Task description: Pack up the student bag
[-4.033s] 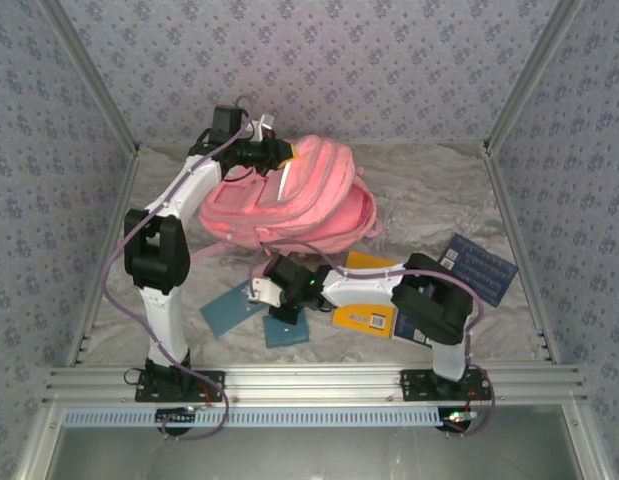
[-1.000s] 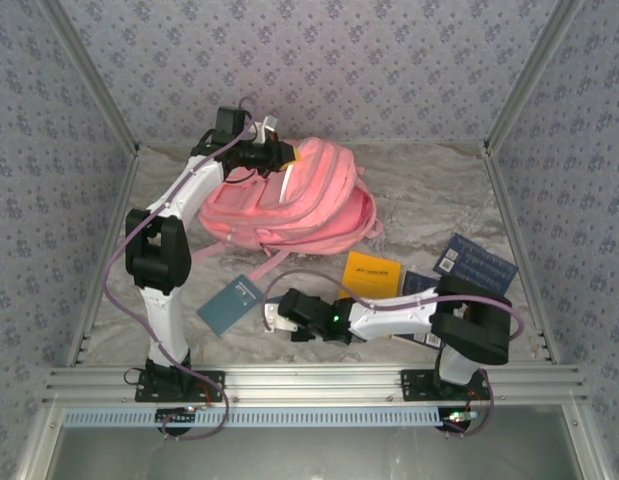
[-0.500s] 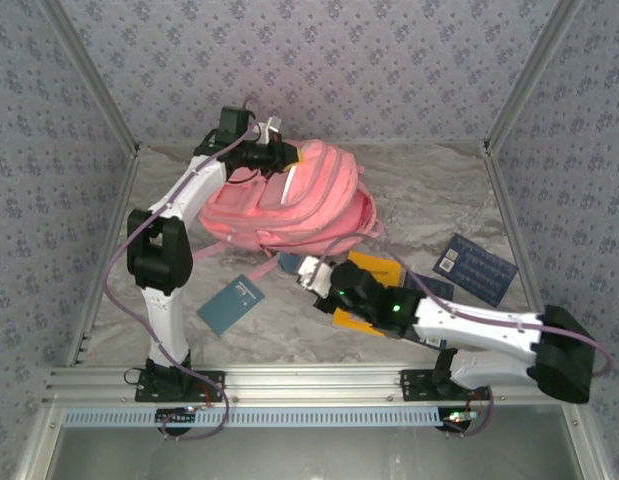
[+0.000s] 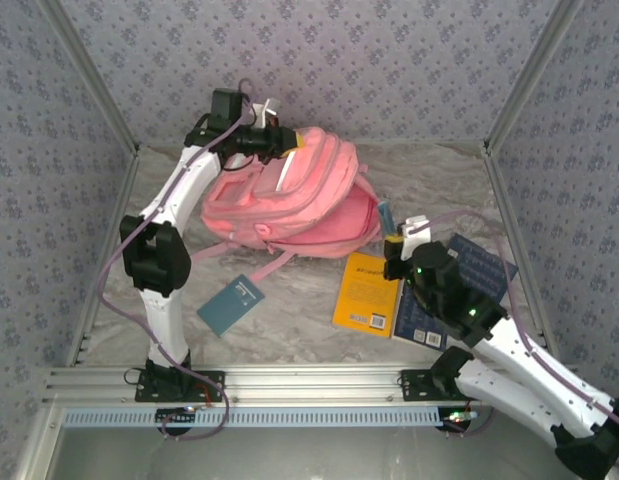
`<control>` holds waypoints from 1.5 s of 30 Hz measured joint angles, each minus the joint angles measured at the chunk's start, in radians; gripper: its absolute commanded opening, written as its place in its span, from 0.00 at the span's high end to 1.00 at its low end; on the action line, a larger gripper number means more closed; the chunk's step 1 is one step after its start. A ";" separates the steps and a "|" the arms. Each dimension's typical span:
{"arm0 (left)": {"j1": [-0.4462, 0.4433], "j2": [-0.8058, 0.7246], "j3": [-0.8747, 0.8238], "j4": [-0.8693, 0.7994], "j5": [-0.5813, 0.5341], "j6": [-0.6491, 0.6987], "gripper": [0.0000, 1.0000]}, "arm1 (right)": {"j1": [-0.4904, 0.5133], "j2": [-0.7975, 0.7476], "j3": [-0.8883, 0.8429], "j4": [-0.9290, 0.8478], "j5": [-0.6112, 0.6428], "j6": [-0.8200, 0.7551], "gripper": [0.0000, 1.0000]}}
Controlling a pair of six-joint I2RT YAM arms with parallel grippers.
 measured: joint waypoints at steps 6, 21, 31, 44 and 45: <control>-0.003 -0.014 0.010 -0.001 0.046 -0.001 1.00 | -0.248 0.070 0.015 -0.025 -0.294 0.138 1.00; -0.011 -0.039 -0.020 0.074 0.111 -0.060 1.00 | -0.395 0.570 0.067 0.584 -0.853 0.713 1.00; -0.011 -0.046 -0.065 0.173 0.137 -0.134 1.00 | -0.362 0.954 0.120 1.089 -0.859 1.113 1.00; -0.025 -0.051 -0.069 0.228 0.148 -0.185 1.00 | -0.171 1.280 0.502 0.982 -0.667 1.142 0.94; -0.026 -0.051 -0.069 0.234 0.152 -0.193 1.00 | -0.161 1.307 0.531 0.966 -0.649 1.142 0.91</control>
